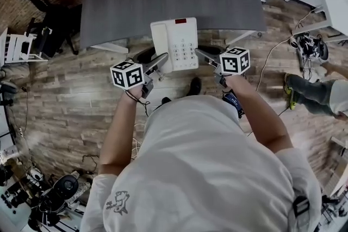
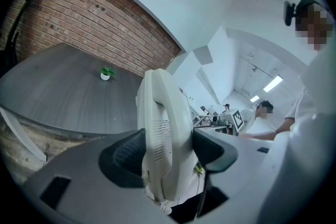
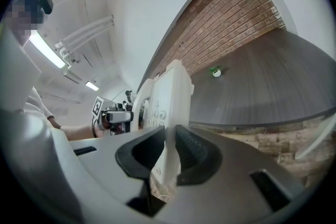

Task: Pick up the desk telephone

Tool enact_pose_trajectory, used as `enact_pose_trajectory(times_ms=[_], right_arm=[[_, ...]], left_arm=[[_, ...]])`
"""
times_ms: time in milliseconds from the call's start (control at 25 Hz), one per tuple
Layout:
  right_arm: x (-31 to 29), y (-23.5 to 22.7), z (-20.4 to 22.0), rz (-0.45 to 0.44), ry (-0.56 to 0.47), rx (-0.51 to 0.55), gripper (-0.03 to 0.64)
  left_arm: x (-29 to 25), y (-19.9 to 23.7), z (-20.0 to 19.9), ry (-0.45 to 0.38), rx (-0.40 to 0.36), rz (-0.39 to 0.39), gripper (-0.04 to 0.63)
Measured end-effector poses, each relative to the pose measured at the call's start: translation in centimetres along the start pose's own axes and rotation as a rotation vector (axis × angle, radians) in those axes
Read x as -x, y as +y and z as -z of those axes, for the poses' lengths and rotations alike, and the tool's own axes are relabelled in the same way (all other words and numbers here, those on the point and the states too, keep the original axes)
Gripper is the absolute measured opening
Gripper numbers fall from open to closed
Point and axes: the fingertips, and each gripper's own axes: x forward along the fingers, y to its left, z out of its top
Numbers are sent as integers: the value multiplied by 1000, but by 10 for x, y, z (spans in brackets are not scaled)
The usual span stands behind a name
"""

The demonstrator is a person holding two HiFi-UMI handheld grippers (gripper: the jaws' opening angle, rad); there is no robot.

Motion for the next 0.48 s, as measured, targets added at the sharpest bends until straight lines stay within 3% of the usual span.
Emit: enact_pose_trajectory(times_ms=[280, 480], right_arm=[[-26, 79, 60, 28, -8, 31, 69], [-35, 106, 78, 39, -15, 45, 69]], left_arm=[[88, 4, 50, -20, -6, 32, 296], [118, 5, 67, -27, -8, 43, 296]])
